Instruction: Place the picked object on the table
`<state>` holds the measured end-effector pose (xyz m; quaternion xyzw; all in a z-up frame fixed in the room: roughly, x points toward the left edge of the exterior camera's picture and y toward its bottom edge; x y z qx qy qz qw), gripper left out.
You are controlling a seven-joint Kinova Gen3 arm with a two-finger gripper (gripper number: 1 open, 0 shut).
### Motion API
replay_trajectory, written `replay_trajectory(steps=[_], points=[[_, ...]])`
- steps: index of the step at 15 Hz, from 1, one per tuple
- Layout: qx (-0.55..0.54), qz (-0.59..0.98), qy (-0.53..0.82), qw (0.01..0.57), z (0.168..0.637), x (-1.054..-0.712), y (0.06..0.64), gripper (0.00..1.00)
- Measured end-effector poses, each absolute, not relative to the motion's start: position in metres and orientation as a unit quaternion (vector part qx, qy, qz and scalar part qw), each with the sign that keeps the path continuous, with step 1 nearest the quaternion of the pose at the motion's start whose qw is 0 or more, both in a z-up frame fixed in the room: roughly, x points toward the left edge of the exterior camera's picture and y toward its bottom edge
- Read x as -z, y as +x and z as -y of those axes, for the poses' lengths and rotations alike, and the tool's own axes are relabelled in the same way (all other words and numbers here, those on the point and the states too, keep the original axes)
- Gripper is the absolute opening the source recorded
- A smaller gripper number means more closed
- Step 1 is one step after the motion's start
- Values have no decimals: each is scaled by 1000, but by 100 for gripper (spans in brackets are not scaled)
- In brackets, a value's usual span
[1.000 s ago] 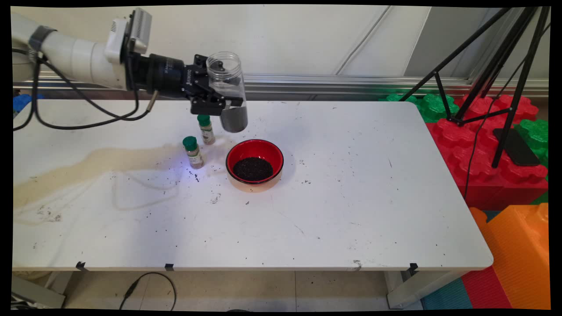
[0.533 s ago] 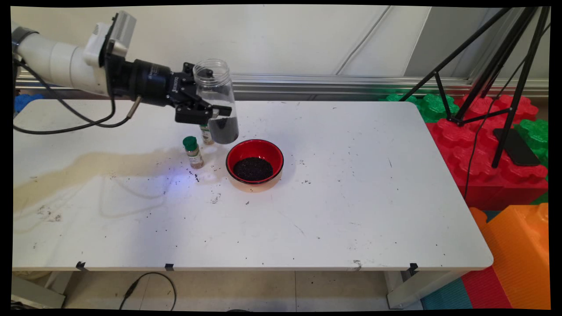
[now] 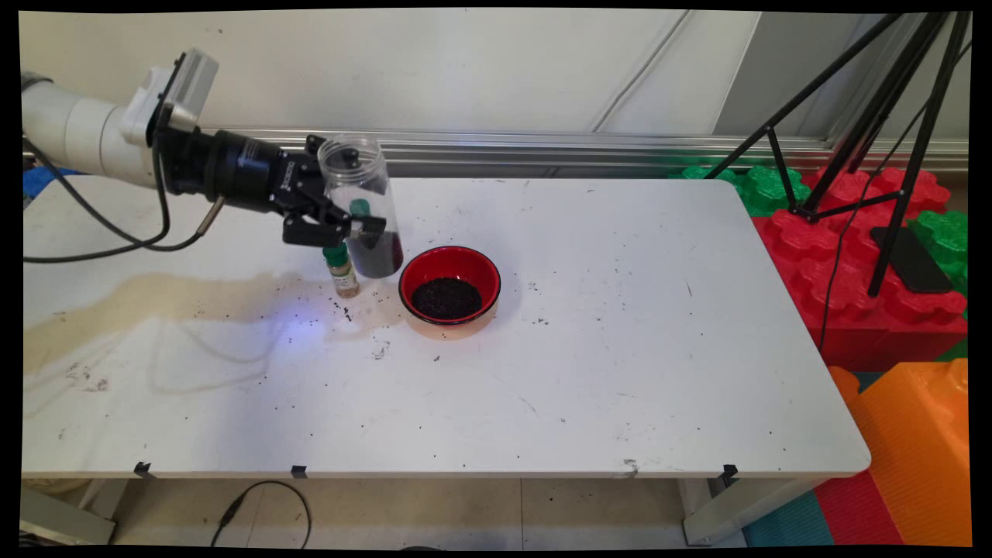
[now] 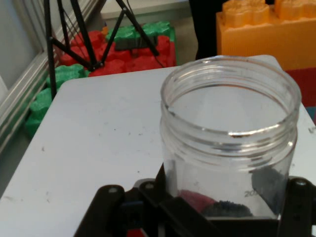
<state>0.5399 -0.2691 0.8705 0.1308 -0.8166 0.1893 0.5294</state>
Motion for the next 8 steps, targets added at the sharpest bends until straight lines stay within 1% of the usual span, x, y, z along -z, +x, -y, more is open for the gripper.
replay_trajectory(steps=[8], points=[[-183,824,110,525,255,-841,555,0]])
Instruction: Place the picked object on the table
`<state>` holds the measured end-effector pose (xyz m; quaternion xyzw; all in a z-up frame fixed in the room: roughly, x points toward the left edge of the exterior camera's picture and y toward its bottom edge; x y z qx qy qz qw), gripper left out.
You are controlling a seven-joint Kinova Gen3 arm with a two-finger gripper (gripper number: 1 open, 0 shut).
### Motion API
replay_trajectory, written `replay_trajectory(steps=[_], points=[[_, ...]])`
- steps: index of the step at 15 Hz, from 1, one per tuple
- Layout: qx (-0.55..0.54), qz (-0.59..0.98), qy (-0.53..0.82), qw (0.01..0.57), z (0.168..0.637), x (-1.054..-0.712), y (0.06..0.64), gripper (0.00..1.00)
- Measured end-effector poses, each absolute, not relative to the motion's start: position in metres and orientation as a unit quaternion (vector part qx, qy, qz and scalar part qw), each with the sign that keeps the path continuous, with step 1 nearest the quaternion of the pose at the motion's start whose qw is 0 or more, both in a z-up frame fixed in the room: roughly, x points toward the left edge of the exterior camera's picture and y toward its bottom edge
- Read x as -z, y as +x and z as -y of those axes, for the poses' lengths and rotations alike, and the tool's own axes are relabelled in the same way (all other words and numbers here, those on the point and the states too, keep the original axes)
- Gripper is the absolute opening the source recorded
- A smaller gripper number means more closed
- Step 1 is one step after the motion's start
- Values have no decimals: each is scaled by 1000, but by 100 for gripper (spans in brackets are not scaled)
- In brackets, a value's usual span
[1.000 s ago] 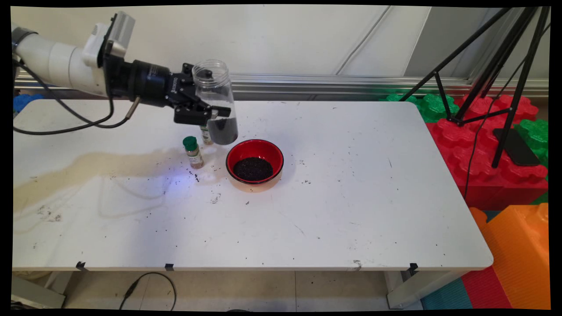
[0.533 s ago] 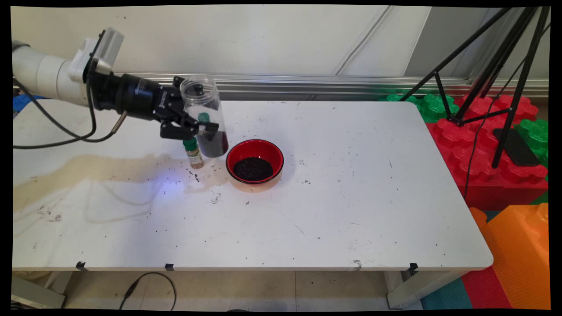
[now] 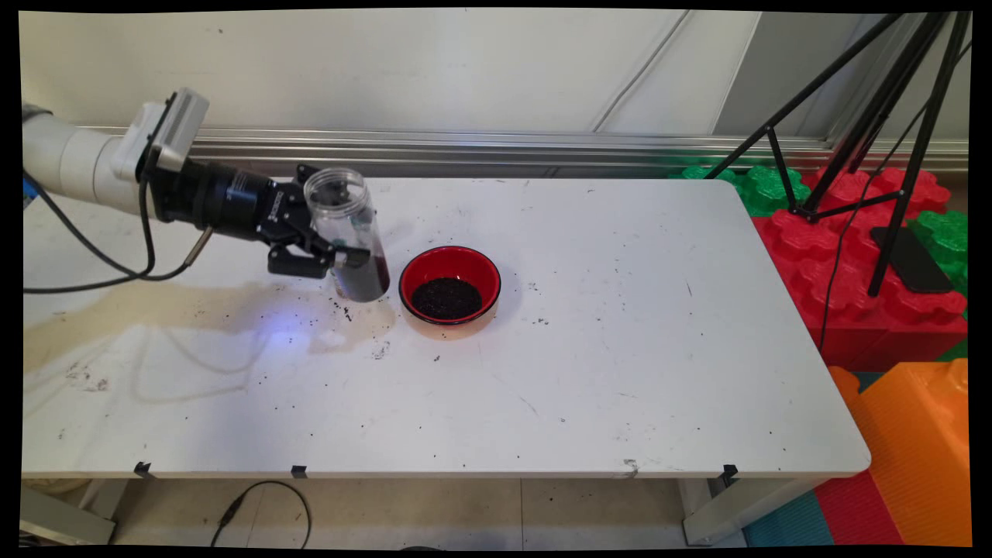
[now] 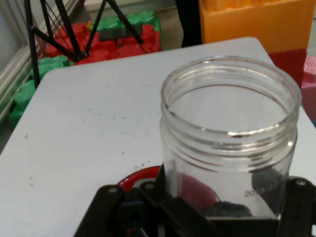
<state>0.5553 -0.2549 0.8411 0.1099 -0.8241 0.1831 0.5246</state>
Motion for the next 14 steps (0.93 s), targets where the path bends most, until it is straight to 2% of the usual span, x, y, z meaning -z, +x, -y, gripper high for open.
replay_trajectory(steps=[14], points=[[-165,833,104,518,232,-791,577,0]])
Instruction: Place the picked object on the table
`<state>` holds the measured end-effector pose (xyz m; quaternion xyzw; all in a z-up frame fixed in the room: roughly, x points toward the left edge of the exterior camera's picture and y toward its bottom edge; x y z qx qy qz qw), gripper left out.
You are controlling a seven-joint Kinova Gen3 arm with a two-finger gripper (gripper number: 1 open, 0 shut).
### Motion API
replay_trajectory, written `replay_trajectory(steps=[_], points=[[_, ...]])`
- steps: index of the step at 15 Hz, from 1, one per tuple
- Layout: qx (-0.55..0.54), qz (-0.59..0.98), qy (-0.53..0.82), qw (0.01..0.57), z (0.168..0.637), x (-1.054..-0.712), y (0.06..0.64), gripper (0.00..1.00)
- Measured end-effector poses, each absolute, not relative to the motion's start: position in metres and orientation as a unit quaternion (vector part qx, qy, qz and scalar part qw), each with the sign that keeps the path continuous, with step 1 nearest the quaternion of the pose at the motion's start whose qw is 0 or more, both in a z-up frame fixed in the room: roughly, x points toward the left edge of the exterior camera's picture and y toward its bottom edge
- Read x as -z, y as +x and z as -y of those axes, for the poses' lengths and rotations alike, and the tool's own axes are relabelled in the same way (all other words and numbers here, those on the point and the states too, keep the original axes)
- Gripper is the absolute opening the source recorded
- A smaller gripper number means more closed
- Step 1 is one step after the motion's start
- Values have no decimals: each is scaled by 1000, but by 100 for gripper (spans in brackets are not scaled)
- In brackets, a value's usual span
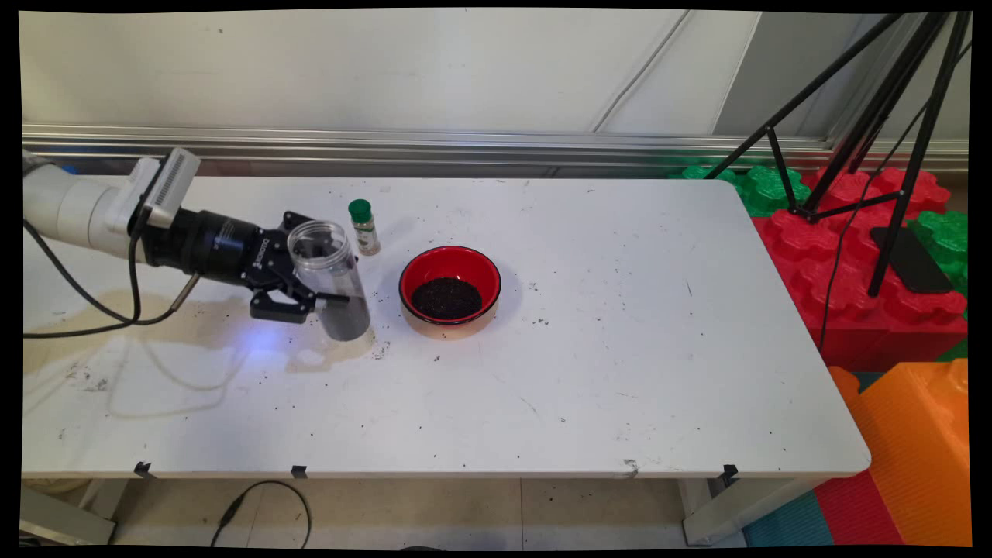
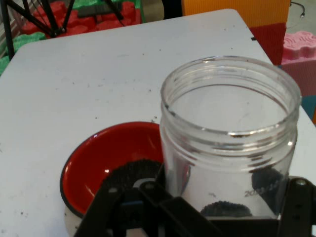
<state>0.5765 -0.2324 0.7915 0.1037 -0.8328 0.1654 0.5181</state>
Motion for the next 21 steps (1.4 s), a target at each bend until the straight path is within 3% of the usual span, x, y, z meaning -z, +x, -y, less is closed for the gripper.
replay_trajectory(steps=[21], points=[[-145,841,116,509,219,-746,584,0]])
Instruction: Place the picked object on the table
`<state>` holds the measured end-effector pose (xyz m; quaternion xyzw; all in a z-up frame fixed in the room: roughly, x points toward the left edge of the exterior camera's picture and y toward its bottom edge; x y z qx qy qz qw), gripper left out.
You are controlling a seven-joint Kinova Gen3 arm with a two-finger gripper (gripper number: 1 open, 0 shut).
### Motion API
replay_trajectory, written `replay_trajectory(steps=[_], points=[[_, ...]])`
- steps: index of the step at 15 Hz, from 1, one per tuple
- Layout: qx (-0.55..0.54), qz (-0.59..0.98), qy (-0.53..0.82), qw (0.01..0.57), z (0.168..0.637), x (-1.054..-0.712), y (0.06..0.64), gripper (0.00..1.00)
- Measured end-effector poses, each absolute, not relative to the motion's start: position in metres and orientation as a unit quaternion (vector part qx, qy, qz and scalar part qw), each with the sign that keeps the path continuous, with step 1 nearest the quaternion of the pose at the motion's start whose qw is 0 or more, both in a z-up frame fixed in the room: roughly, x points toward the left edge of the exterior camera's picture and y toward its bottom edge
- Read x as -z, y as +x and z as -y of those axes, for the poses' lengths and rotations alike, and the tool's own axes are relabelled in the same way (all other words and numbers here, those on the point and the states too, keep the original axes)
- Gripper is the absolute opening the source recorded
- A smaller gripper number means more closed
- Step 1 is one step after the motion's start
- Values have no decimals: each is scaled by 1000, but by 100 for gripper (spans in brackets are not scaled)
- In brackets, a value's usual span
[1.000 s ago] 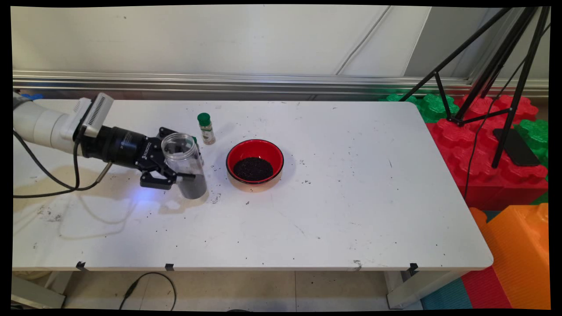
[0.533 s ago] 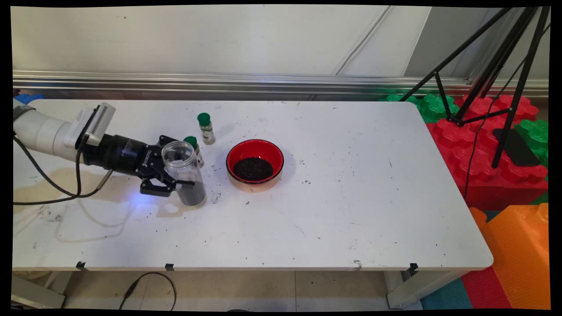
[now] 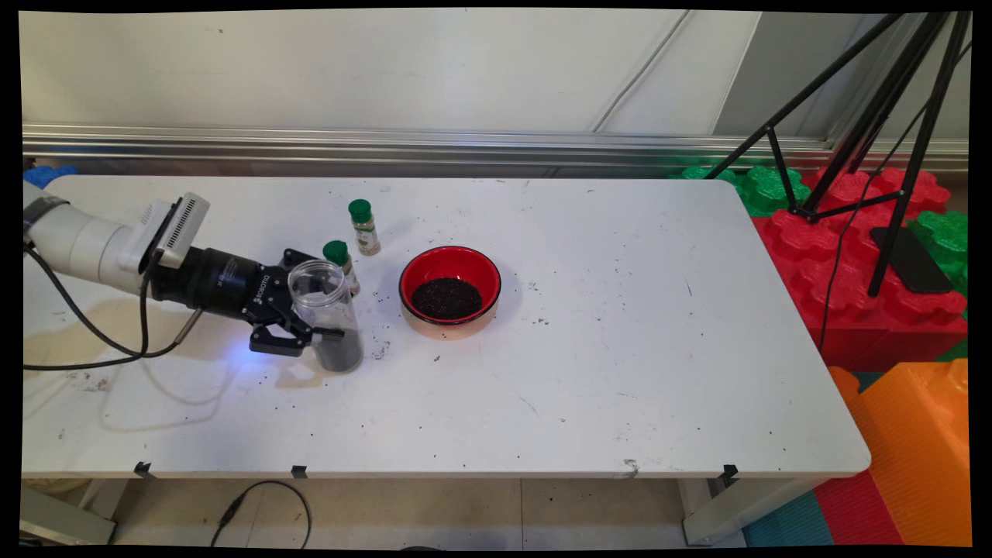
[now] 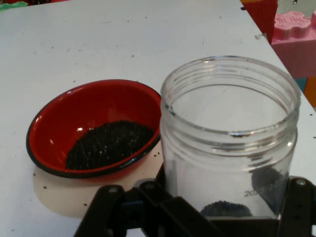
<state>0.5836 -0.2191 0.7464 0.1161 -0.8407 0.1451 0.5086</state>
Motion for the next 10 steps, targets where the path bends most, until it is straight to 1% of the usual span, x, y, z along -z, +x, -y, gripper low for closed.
replay_trajectory(steps=[6,7,10], points=[[-143,842,116,507,218,-740,582,0],[-142,842,116,507,218,-740,582,100],[-141,842,116,507,217,-739,583,100]])
